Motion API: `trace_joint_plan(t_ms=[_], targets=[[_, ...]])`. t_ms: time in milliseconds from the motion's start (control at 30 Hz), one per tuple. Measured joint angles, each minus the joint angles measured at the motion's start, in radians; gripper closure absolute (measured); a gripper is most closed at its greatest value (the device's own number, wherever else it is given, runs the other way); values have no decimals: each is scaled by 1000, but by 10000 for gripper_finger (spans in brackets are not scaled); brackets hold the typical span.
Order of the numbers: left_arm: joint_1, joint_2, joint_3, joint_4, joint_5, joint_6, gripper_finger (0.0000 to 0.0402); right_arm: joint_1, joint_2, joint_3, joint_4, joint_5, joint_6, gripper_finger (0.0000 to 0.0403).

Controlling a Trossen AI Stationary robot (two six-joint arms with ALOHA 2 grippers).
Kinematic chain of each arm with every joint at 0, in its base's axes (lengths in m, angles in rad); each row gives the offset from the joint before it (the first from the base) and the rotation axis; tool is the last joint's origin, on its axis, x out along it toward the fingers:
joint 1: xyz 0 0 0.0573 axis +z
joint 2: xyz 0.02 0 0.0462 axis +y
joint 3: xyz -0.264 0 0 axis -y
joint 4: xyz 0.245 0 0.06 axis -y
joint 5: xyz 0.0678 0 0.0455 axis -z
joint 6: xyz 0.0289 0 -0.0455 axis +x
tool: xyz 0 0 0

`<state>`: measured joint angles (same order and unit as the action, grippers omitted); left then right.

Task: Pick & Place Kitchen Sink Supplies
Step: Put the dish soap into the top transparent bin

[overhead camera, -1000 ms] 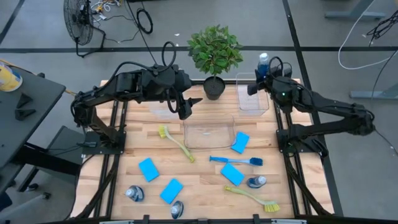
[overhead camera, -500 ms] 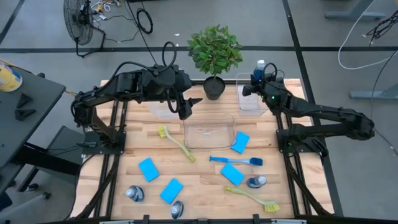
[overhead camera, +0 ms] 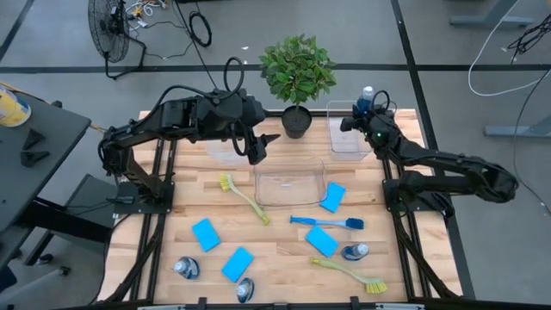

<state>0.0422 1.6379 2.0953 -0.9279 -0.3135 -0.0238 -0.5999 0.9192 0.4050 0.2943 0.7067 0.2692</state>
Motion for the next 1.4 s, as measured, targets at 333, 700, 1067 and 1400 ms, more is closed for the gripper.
trace_joint_plan(t_ms=[333,700,1067,1400], targets=[[0,0,0,0,-8,0,109,-95,123,-22,161,-111,5,268],[0,0,0,0,-8,0,109,-134,311,-22,321,-150,-17,268],[0,0,0,0,-8,0,109,-141,460,-22,477,-151,-16,268],[0,0,0,0,-8,0,109,-143,571,-22,534,-185,-27,268]])
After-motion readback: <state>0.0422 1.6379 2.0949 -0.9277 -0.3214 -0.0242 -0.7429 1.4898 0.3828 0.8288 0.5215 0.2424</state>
